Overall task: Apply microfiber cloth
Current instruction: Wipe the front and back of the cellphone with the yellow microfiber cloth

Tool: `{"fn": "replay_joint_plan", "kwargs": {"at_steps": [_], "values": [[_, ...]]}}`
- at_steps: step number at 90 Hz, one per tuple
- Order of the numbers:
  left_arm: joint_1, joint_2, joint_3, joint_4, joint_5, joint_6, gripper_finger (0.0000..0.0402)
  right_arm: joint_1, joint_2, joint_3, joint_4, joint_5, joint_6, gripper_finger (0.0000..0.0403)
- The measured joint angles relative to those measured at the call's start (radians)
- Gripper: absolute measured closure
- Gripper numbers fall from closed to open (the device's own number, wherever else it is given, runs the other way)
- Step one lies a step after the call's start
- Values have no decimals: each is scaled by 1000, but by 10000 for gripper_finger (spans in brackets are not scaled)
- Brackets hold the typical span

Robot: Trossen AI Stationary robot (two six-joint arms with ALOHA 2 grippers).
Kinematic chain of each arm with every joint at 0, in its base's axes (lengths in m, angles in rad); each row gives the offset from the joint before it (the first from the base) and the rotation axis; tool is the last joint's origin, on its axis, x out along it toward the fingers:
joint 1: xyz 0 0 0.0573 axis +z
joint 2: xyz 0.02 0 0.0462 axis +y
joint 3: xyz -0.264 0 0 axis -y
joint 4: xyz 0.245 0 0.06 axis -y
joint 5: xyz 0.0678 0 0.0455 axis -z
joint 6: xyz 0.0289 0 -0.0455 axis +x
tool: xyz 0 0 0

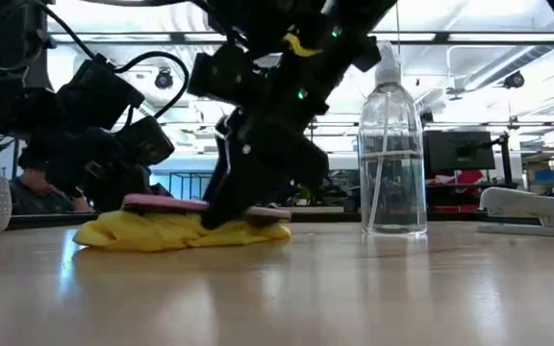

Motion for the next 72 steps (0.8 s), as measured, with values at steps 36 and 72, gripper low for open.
{"fn": "replay_joint_plan", "kwargs": {"at_steps": [36,72], "values": [[0,-25,1,-9,20,-12,343,17,-39,6,-50,12,9,209],[-1,-26,2,-17,1,-3,343,51,-61,88,-160,-40,111,171]]}}
